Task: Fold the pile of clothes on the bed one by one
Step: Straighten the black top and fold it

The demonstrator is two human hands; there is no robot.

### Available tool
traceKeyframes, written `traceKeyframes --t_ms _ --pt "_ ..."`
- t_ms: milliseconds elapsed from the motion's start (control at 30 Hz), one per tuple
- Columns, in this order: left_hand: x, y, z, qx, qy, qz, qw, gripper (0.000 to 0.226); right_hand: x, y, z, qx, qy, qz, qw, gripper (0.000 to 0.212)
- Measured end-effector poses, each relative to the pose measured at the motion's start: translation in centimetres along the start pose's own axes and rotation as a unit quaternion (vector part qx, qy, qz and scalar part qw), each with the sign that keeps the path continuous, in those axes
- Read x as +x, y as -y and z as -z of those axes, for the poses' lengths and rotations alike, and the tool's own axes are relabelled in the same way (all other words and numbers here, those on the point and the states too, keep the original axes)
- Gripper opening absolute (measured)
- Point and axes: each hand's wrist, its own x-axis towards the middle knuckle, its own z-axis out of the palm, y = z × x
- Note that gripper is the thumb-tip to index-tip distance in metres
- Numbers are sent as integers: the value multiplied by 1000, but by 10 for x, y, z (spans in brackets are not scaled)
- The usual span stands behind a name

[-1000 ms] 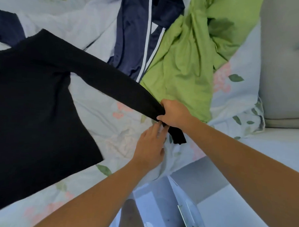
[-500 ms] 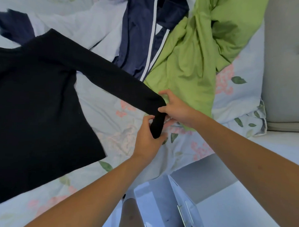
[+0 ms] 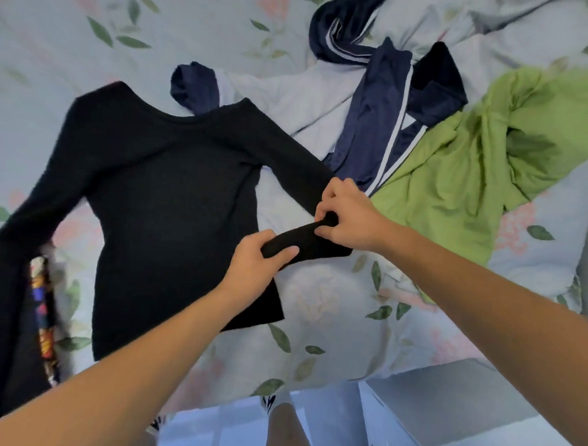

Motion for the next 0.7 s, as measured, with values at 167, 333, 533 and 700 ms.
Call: traceKeyframes --t_ms 167,333,533,700 --pt "-18 2 106 -17 -64 -17 998 21 50 90 2 80 50 48 994 15" --pt "-58 34 212 -26 -160 3 987 4 103 163 -25 -61 174 47 982 33" --pt "-125 80 307 -38 -289 63 955 13 149 241 -41 -136 164 74 974 38" --pt "-169 118 342 -59 -356 113 926 15 179 315 -51 -126 145 154 969 14"
